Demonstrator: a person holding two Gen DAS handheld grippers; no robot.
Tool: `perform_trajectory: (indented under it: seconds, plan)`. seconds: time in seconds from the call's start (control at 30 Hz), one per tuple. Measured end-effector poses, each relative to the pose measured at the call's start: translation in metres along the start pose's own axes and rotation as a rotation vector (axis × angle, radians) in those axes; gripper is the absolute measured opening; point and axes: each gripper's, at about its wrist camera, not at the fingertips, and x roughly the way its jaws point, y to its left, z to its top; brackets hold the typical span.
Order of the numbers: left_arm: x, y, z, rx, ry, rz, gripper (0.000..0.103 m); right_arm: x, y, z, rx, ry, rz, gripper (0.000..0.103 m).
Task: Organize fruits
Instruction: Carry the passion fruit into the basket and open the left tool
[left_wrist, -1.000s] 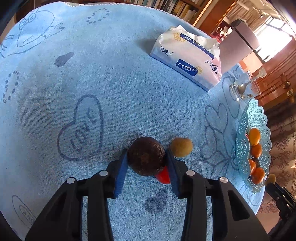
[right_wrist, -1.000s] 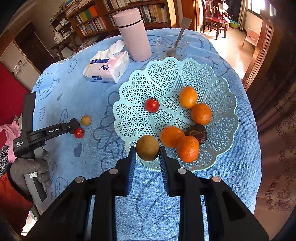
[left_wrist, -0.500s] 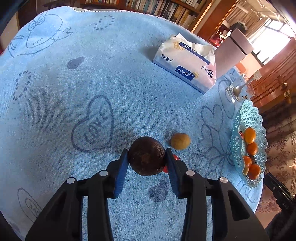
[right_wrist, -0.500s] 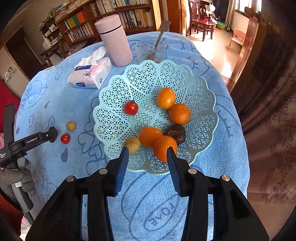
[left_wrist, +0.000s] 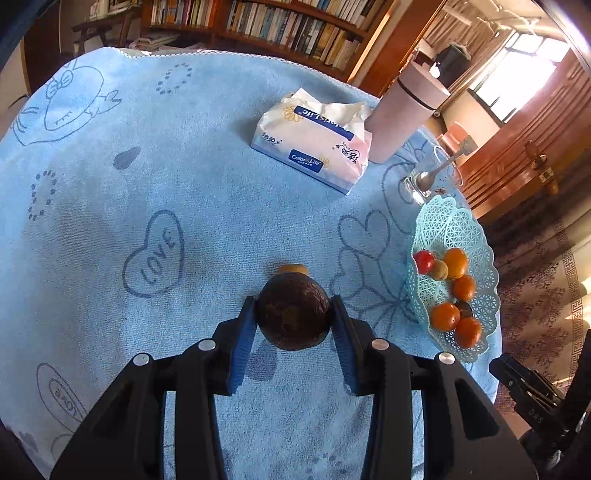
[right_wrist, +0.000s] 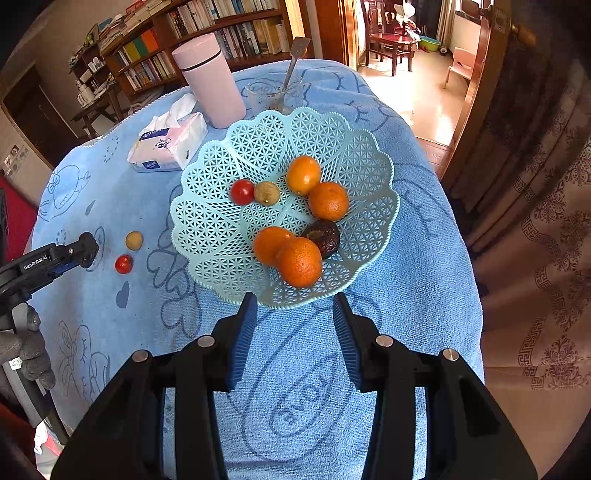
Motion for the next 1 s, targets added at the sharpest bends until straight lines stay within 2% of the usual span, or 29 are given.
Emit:
perform_trajectory:
  seconds: [0.37,0.63,0.77,1.0]
  plan:
    - [0.011,-0.085,-0.005,0.115,0.010,-0.088,0.041,-0.019,-0.039,-0.017,0.045,-0.003,-0.015,0.044]
    - [0.024,-0.131,-0.006,0.144,0.009,-0.128,0.041,-0.032,-0.075,-0.031,0.084,-0.006,-0.042,0.044]
    - [0.024,-0.142,-0.006,0.130,-0.002,-0.127,0.047,-0.037,-0.091,-0.034,0.104,-0.013,-0.050,0.044]
    - [0.017,-0.130,-0.007,0.103,-0.009,-0.089,0.048,-0.039,-0.097,-0.036,0.115,-0.018,-0.038,0.044]
